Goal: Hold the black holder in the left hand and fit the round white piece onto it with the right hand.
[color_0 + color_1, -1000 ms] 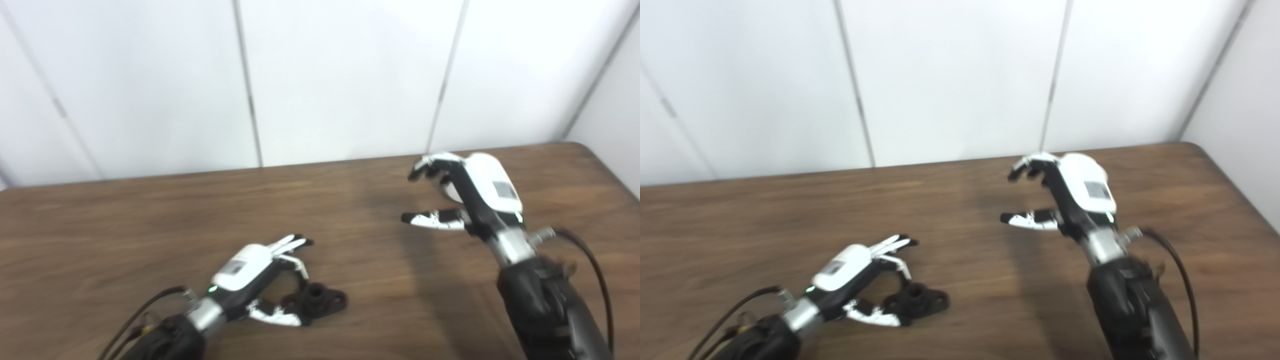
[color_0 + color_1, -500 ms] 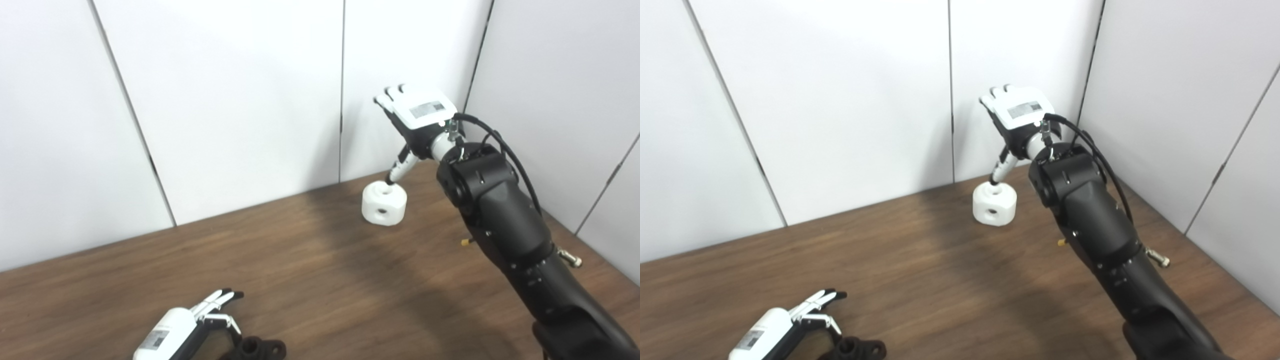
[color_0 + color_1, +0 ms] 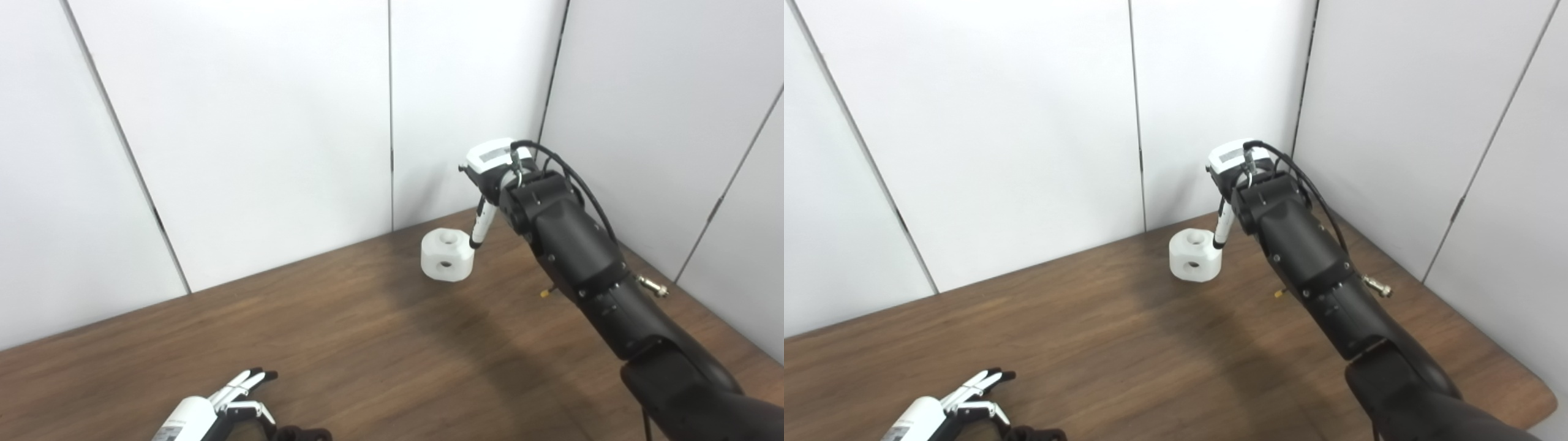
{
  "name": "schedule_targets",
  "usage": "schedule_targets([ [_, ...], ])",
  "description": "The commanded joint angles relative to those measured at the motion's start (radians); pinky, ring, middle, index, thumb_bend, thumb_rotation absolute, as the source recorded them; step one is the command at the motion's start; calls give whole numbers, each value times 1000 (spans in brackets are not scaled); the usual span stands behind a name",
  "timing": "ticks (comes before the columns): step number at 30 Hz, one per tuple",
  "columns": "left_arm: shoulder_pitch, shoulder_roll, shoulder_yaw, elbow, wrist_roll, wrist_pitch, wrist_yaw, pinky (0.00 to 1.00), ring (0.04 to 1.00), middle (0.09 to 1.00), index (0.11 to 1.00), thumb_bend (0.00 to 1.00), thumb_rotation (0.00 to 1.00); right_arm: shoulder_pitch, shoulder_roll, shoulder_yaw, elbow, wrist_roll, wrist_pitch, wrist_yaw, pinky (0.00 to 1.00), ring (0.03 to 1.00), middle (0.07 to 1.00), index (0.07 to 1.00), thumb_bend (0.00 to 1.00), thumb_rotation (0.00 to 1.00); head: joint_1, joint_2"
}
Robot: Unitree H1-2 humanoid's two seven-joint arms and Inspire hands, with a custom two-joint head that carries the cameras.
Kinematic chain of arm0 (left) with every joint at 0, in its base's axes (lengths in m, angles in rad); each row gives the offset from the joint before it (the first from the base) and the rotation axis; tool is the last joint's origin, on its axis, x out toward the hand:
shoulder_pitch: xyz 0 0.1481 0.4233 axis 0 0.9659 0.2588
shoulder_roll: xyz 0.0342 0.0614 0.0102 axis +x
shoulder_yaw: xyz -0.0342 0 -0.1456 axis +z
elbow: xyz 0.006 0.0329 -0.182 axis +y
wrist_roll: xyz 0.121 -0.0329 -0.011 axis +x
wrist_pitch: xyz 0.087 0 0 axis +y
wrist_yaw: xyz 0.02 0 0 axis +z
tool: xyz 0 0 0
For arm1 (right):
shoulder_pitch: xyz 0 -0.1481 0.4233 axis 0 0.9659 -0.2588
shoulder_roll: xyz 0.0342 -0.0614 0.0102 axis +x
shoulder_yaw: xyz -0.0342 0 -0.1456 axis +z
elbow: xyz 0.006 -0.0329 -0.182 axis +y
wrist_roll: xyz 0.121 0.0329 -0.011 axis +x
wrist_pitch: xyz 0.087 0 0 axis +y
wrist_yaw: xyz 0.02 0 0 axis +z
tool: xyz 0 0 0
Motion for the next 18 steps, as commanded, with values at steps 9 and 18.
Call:
schedule_targets([
  [9, 47, 42, -18, 46, 44, 48, -78, 937, 997, 937, 487, 522, 57, -101, -9, 49, 97, 67, 91, 57, 904, 1000, 1000, 939, 1000, 410, 18, 10],
  [18, 52, 41, -20, 40, 47, 52, -80, 1000, 991, 929, 487, 522, 57, -134, -9, 115, 184, 127, 115, 57, 860, 988, 1000, 940, 1000, 442, 26, 17],
])
